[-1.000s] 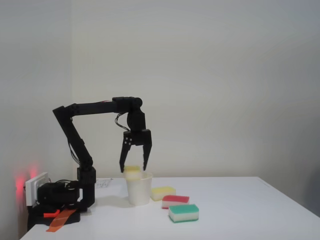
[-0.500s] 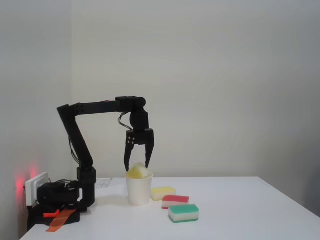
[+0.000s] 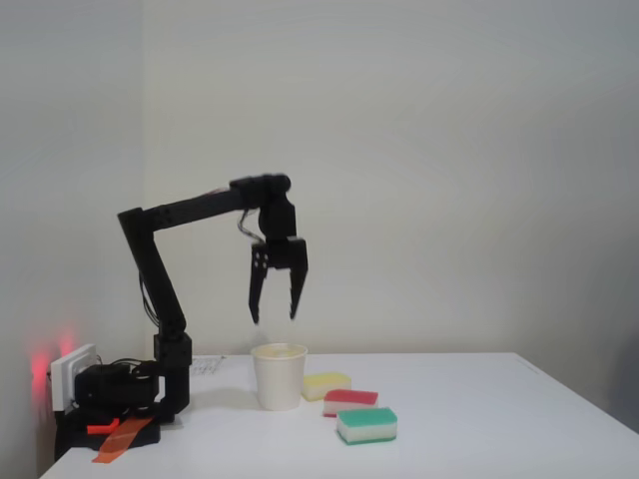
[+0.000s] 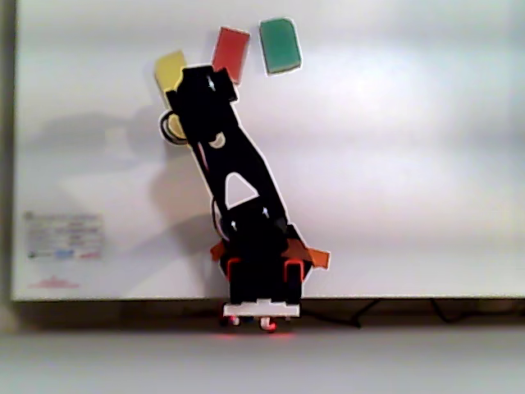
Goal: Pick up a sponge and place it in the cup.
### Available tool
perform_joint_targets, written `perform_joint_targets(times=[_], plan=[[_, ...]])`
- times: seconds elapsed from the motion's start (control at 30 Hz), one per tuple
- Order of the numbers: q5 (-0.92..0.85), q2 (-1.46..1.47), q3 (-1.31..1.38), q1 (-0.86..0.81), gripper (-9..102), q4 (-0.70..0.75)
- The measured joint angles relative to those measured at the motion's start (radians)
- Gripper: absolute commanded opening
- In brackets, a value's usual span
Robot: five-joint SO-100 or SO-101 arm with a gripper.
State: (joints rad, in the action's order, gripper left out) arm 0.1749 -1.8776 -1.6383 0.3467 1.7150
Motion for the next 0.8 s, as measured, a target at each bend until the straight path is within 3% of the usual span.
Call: perform_joint_targets(times=[0.13,0.23,0.5,0.8], plan=[[-0.038,-0.018,0.069,-0.032,17,0.017],[-0.083,-0.094,0.038,-0.103,0,0.017],[-0.345,-0.261,-0.215,-0.443,0,-0.069],[-0.353,-0.557,-0.629,-0.517,0,-0.244]])
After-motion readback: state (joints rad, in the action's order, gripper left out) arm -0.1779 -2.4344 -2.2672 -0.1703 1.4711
